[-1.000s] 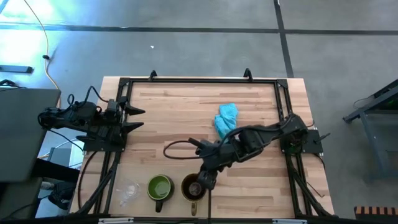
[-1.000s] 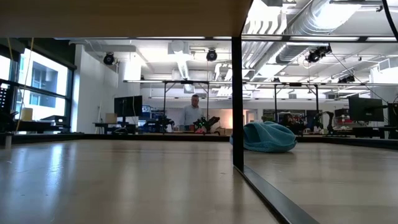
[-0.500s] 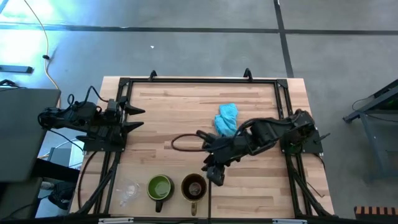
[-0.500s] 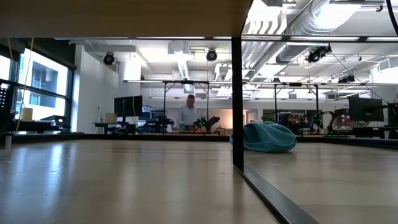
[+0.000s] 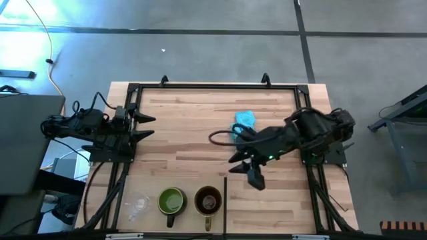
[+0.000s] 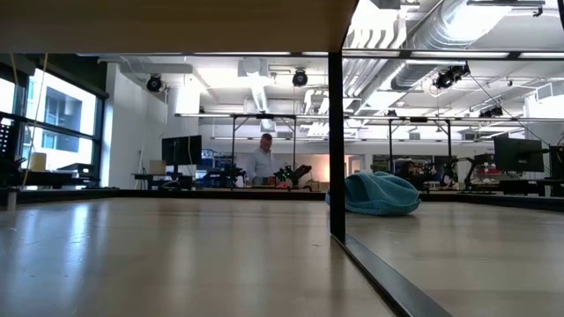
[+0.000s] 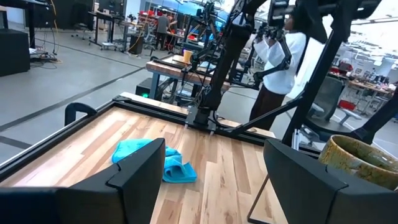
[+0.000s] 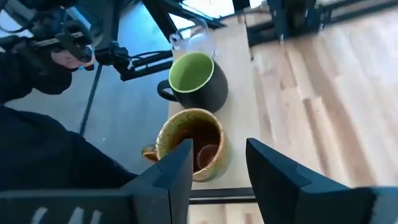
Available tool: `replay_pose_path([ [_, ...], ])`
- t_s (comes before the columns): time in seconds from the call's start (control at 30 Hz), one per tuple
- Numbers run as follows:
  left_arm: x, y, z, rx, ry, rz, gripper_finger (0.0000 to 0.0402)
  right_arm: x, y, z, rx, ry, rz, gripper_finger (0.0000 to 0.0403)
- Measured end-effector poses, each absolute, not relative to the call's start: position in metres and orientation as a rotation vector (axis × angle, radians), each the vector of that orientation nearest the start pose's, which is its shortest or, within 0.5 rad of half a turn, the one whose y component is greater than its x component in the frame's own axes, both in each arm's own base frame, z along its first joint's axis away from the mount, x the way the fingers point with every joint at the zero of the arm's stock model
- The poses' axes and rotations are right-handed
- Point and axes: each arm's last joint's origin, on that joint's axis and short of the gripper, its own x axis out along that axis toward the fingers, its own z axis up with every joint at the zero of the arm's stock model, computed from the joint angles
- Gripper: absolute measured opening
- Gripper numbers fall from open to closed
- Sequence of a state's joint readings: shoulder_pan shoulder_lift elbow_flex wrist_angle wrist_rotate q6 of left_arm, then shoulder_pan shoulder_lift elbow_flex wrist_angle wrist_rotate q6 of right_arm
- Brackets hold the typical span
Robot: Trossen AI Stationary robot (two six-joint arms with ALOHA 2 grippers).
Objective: Stack small to large cups/mugs on shelf
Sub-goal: Return to Home Position
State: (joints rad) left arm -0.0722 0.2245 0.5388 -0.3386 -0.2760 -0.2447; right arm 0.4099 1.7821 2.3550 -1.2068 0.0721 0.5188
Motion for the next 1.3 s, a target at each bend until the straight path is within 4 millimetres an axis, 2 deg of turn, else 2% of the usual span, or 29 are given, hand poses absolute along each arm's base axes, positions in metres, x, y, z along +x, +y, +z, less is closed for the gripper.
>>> replay_pose_path([
  [0.2,0.073,0.003,0.296,-0.253,-0.036,0.201,0.0262,0.282,0.117,0.504,0.241,0.588,0.095,0.014],
  [0.43,0.073,0.003,0.302,-0.243,-0.095,0.195,0.0262,0.255,0.104,0.523,-0.001,0.495,0.138,0.014],
  [0.63,0.073,0.003,0.304,-0.239,-0.111,0.198,0.0262,0.23,0.09,0.54,-0.177,0.41,0.073,0.014],
  [0.8,0.073,0.002,0.307,-0.233,-0.144,0.16,0.0262,0.21,0.081,0.548,-0.309,0.387,0.094,0.014],
  [1.13,0.067,0.002,0.33,-0.256,-0.387,0.116,0.0262,0.16,0.056,0.56,-0.373,0.365,-0.017,0.014],
  [1.3,0.063,0.002,0.337,-0.204,-0.415,0.124,0.0262,0.135,0.045,0.569,-0.369,0.311,-0.017,0.014],
])
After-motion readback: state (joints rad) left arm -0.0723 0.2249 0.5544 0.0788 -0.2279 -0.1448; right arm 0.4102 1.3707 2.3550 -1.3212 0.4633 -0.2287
